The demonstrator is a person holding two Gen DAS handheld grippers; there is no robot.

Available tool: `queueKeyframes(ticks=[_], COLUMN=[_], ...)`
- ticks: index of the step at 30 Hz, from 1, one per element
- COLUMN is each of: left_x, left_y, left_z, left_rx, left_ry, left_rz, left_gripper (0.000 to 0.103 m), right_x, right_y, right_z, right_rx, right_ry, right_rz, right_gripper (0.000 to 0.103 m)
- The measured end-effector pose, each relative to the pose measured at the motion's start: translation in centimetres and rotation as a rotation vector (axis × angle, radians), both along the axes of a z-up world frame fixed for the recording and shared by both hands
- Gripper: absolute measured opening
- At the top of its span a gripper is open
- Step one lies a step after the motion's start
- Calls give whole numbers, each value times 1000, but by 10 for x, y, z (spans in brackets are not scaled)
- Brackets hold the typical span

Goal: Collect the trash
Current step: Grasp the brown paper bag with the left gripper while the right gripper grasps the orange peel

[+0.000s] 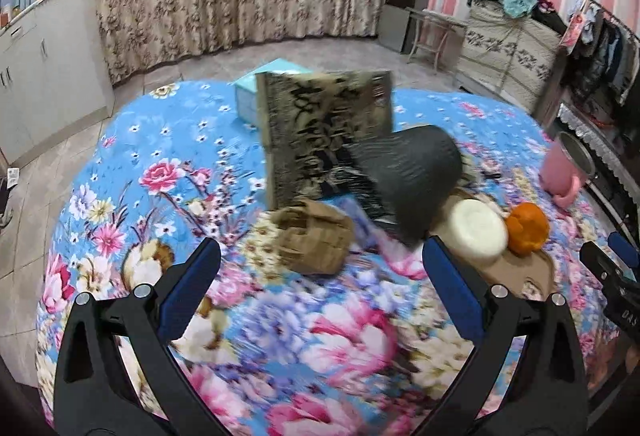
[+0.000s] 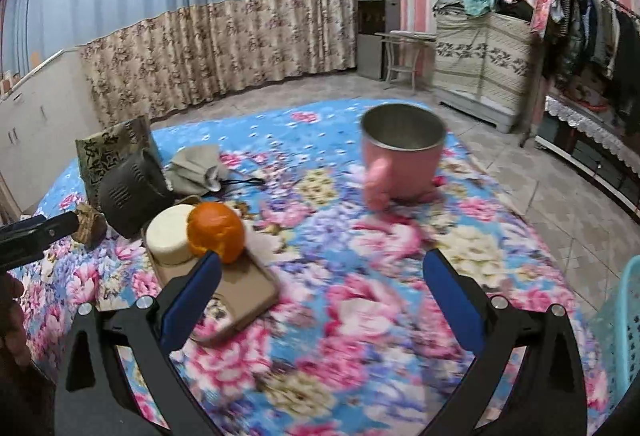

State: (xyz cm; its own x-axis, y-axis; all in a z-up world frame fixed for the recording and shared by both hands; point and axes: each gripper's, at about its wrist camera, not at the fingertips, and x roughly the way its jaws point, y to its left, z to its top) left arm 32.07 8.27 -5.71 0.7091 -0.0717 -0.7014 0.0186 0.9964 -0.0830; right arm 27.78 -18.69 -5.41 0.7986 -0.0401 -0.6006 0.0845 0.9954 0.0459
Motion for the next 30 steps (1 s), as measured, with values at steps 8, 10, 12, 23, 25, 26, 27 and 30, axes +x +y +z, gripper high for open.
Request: queueKeyframes(ticks=[8, 10, 12, 23, 25, 26, 27, 30], left_x=[33, 40, 43, 39, 33, 30, 26, 18], left_y=[-6, -9, -6, 14, 17, 17, 17, 19], left_z=[-12, -17, -19, -19, -12, -9, -5, 5], left_rx=[134, 146, 112, 30, 40, 51, 61, 56], left_ry=[56, 83, 101, 93, 66, 53, 41, 13], left_rz=[-26, -40, -55, -80, -84, -81, -78, -77], left_gripper=[94, 88, 81, 48, 48, 48, 48, 48], right_x=[17, 20, 22, 46, 49, 50, 52, 55], right_y=[15, 15, 18, 54, 56, 57, 58, 59], right_z=[-8, -8, -8, -15, -19, -19, -19, -18], right_rx=[-10, -4, -6, -30, -36, -37, -40, -53], right_ry=[29, 29, 31, 106, 127, 130, 130, 132], right_rz=[30, 33, 38, 97, 91, 85, 77, 68], right_gripper=[98, 98, 98, 98, 98, 97, 97, 82])
